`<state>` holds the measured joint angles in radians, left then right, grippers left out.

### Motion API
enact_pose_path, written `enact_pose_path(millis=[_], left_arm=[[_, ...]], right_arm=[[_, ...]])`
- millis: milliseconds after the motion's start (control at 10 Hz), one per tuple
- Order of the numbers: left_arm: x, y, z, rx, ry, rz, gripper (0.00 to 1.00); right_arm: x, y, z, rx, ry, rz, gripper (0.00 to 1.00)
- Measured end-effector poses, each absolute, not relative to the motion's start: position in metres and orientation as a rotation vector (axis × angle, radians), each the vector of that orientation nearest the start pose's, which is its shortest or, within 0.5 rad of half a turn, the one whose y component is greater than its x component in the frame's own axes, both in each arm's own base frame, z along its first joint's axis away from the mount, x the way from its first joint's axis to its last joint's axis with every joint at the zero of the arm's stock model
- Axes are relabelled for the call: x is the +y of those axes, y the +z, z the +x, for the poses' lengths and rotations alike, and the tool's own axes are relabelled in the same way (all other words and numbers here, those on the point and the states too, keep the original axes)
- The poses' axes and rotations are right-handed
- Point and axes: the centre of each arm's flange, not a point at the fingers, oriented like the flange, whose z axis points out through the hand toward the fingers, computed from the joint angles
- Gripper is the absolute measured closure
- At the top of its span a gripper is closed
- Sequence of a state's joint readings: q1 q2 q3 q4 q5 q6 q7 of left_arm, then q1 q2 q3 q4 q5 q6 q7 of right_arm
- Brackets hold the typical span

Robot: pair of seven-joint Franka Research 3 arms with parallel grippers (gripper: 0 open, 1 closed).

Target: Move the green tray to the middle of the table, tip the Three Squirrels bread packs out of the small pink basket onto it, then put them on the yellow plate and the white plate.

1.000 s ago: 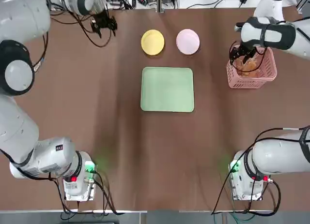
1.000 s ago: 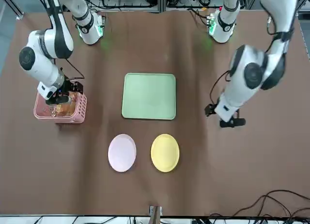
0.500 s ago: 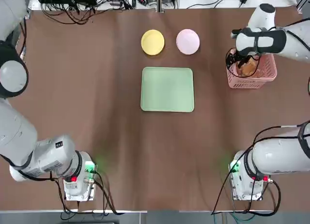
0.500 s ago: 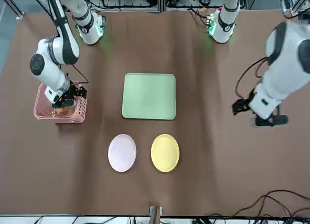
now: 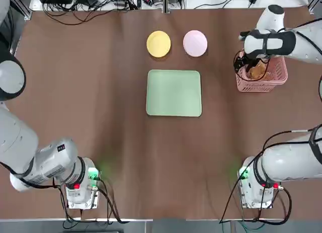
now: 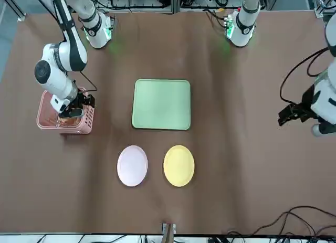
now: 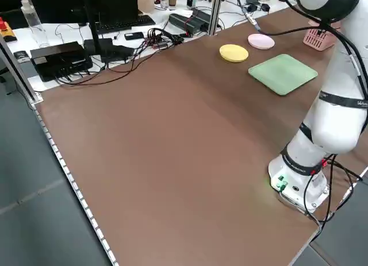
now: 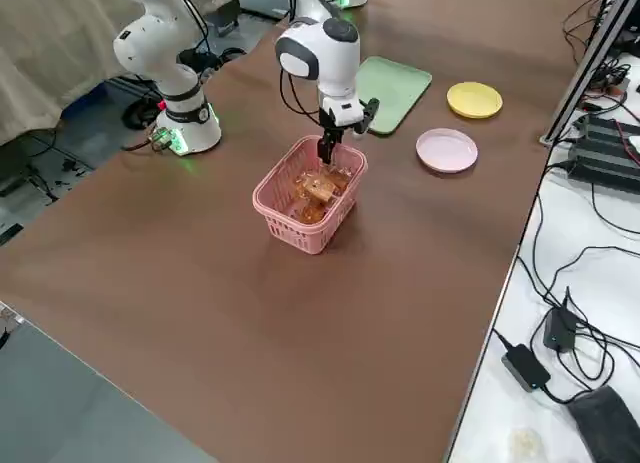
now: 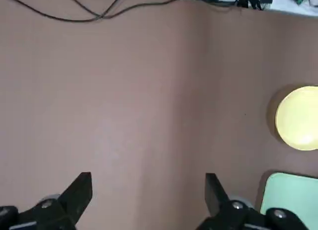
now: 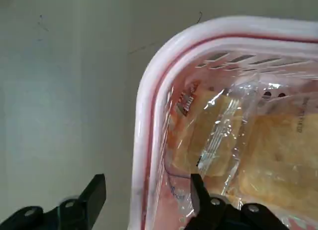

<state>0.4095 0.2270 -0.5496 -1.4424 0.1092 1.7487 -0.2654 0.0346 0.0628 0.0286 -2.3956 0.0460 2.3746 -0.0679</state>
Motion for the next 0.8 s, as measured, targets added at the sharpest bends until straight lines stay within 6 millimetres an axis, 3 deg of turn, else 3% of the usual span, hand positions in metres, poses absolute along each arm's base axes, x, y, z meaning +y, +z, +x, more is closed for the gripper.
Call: enact_pose_path(millis=[400, 800], left_arm=[[-0.043, 0.582, 0.627, -0.213, -0.125, -3.179, 0.00], [-0.043, 0.577, 0.627, -0.215, -0.112, -3.182, 0.00]], right_arm=[[0.035, 0.311, 0.487, -0.163, 0.167, -3.099, 0.22], [0.054, 0.309, 0.491, -0.218, 0.088, -3.101, 0.22]])
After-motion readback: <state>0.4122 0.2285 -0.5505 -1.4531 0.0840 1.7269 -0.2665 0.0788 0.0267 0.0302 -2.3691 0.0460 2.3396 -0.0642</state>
